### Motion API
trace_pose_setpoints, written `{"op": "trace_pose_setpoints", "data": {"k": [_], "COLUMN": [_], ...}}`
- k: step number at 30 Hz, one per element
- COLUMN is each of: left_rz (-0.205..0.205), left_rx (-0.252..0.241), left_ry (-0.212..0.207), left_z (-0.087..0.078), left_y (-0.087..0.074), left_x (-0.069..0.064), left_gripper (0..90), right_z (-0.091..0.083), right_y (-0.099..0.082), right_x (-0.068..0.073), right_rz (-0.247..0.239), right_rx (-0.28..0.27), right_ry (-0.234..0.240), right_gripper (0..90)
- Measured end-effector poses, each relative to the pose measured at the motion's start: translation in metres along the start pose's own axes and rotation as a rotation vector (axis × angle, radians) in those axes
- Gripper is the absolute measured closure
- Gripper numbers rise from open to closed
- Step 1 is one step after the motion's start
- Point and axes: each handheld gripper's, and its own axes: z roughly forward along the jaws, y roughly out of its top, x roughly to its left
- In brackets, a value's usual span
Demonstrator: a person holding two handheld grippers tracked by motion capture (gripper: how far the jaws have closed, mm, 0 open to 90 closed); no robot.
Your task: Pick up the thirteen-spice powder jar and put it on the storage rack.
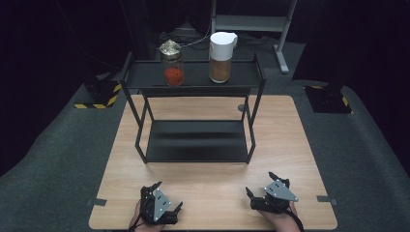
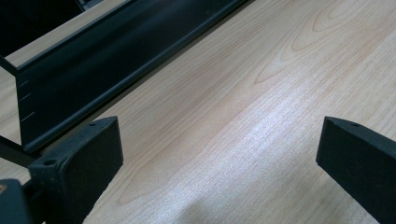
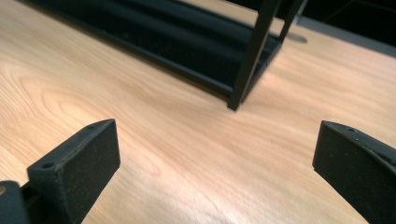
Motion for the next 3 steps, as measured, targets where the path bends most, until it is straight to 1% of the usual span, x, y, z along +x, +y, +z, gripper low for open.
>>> {"op": "trace_pose_setpoints", "data": {"k": [3], "left_rz": [-0.004], "left_rx": [-0.002], "left_ry": [-0.002], "left_z": [-0.0003], "left_y": [-0.0005], "left_x": [0.0008], "left_gripper": [0.8], "right_z": [-0.0008], "right_y": [-0.0008], "right_x": [-0.0017], "right_rz": [0.014], "right_rx": [-0.007], "right_ry": [0.001], "right_gripper": [0.0]}}
